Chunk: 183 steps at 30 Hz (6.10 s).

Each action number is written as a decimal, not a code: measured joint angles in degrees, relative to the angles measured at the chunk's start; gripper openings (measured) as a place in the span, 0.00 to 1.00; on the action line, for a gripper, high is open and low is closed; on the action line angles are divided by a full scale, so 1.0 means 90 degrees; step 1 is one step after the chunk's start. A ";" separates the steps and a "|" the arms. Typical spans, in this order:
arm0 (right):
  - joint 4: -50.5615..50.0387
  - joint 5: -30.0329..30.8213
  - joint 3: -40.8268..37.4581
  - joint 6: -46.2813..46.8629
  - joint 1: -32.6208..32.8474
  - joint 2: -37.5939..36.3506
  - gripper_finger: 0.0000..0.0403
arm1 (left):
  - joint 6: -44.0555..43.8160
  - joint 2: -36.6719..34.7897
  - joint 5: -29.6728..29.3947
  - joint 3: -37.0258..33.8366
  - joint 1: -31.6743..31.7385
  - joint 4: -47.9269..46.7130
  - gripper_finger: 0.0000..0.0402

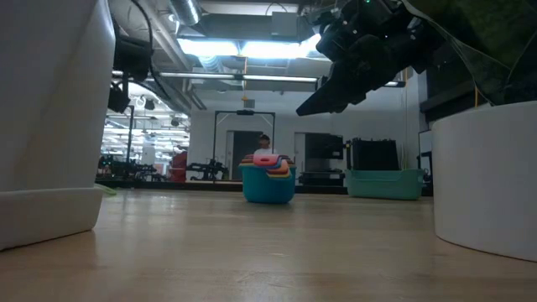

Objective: Nest measuring cups in basket
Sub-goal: Stack the light green measuring cup on top of the red measuring cup

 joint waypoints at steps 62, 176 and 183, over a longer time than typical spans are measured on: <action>-0.0003 0.0001 0.0000 -0.0025 0.0000 0.0005 0.26 | -0.0305 0.2084 -0.0458 0.0019 0.0780 0.0156 0.22; 0.0112 0.0002 -0.0002 -0.0333 0.0000 0.0005 0.26 | -0.1566 0.3351 0.2427 0.1503 -0.1532 0.4335 0.18; 0.0115 0.0002 -0.0002 -0.0333 0.0002 0.0005 0.26 | -0.1672 0.3395 0.2122 0.1400 -0.1602 0.3965 0.31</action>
